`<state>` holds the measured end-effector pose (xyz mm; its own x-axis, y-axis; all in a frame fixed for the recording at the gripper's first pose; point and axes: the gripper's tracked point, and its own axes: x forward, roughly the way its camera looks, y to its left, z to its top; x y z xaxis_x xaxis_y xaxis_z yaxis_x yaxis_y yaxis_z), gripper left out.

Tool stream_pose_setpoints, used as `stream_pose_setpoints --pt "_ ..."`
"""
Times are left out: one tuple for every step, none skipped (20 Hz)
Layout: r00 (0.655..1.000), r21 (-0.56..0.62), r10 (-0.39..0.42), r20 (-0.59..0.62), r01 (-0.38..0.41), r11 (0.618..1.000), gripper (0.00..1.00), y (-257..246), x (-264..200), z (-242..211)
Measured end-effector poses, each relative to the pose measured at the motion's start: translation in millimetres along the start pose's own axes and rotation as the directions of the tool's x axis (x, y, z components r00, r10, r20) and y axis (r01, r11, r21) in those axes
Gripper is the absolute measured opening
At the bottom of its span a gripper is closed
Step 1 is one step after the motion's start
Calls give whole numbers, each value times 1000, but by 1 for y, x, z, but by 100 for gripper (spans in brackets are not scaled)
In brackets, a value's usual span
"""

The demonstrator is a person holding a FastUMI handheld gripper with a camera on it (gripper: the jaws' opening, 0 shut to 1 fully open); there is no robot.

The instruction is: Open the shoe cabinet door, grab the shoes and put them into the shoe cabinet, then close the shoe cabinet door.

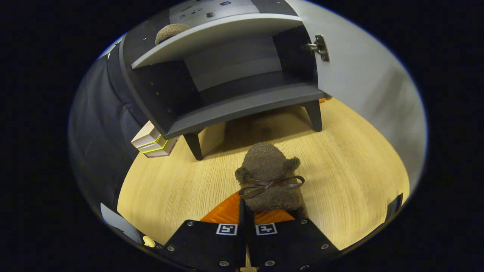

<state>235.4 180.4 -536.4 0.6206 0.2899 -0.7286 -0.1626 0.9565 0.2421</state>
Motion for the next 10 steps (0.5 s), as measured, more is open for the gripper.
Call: stream_pose_setpoints --pt "1000 -5 1 13 -1 1000 4 2 -7 8" --pt "1000 -11 1 28 -1 1000 4 4 -16 18" --pt "999 -17 -2 45 3 1000 3 5 -25 29" --pt "998 -24 -8 63 9 1000 3 7 -34 42" --pt "996 -32 -14 84 17 999 3 9 -41 56" --pt "995 -41 -21 100 25 999 3 10 -49 69" --pt "993 -51 -29 117 35 998 3 14 -57 83" --pt "990 -60 -39 136 47 997 3 16 -64 97" --pt "987 -65 -46 156 57 996 4 20 -71 111" --pt "983 -65 -49 176 62 996 4 25 -77 125"
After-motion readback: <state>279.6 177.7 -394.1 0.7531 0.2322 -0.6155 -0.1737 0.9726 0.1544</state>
